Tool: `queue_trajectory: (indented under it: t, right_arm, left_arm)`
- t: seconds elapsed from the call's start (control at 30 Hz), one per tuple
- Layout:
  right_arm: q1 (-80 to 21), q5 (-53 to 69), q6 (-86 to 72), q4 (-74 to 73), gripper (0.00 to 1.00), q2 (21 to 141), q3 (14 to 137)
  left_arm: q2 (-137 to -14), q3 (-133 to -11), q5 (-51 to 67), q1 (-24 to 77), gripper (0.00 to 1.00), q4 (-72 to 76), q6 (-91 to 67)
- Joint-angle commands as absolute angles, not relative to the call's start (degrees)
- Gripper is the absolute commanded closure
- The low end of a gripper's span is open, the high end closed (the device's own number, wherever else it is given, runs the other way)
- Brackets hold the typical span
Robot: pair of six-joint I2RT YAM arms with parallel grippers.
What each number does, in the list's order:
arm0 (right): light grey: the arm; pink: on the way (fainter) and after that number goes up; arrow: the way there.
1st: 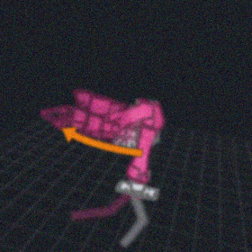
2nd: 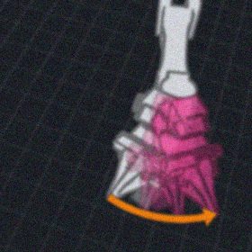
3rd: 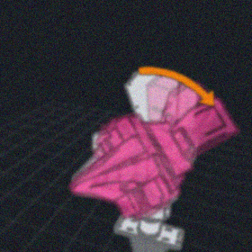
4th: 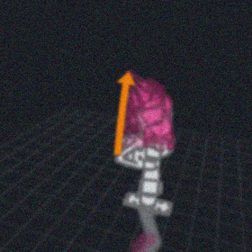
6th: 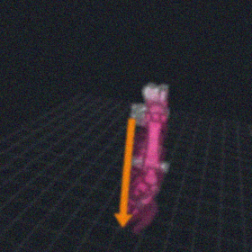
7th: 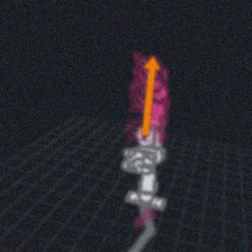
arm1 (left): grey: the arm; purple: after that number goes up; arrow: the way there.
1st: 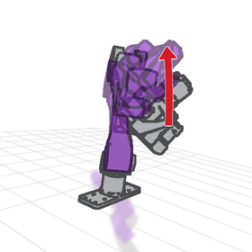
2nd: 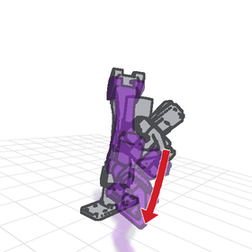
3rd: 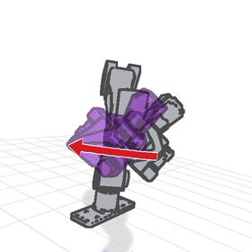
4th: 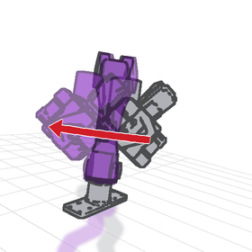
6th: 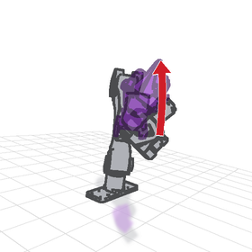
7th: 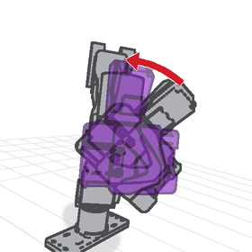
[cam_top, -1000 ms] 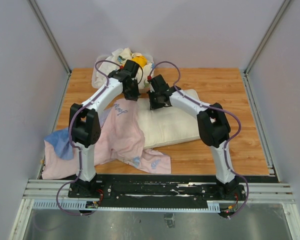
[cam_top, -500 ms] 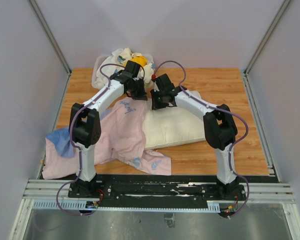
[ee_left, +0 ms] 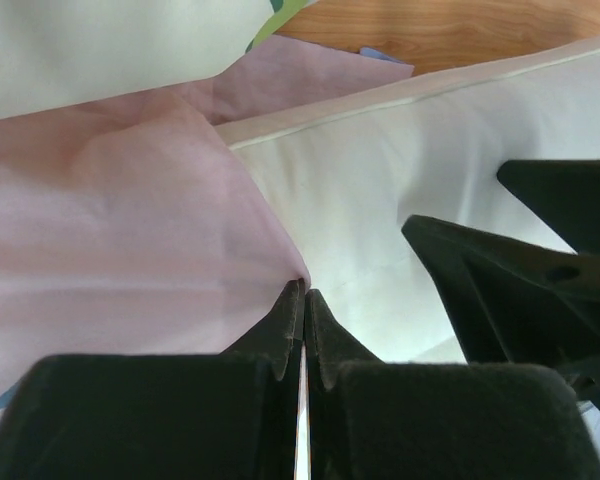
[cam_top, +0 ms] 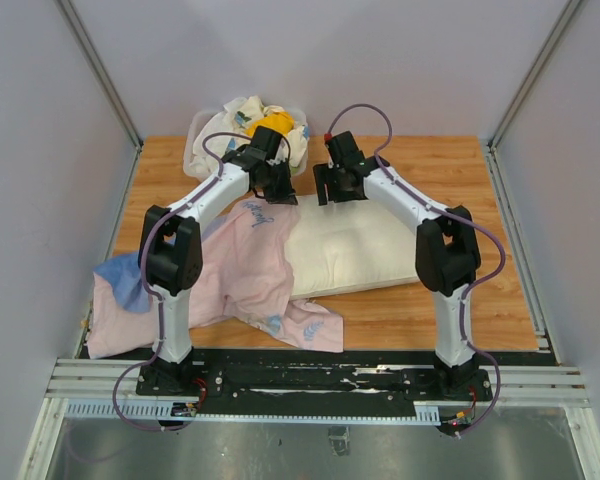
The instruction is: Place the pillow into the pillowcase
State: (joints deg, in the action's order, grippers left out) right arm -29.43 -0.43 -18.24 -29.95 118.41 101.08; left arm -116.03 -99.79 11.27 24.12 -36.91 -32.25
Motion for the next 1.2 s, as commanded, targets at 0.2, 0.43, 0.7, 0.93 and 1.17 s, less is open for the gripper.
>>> queue_trajectory:
  t: [0.2, 0.43, 0.7, 0.93, 1.17]
  right_arm:
    - [-29.00, 0.18, -16.39, -36.03, 0.23, 129.51, 106.48]
    - [-29.09, 4.11, -17.61, -32.34, 0.42, 132.73, 100.76]
    - [-29.39, 5.19, -18.70, -30.91, 0.99, 132.85, 97.19]
    - [-29.69, 7.32, -19.17, -30.71, 0.99, 125.57, 95.81]
    - [-30.76, 13.99, -19.12, -29.35, 0.99, 114.74, 97.02]
  left_arm:
    - [-115.05, -99.85, 13.18, 24.61, 1.00, -35.09, -31.99]
    - [-115.14, -99.53, 13.20, 24.61, 1.00, -34.91, -32.21]
    - [-114.96, -99.01, 13.36, 24.61, 1.00, -34.59, -32.61]
    - [-115.00, -99.08, 13.83, 24.63, 1.00, -34.38, -32.74]
    - [-115.60, -103.10, 16.72, 24.61, 1.00, -35.19, -33.38]
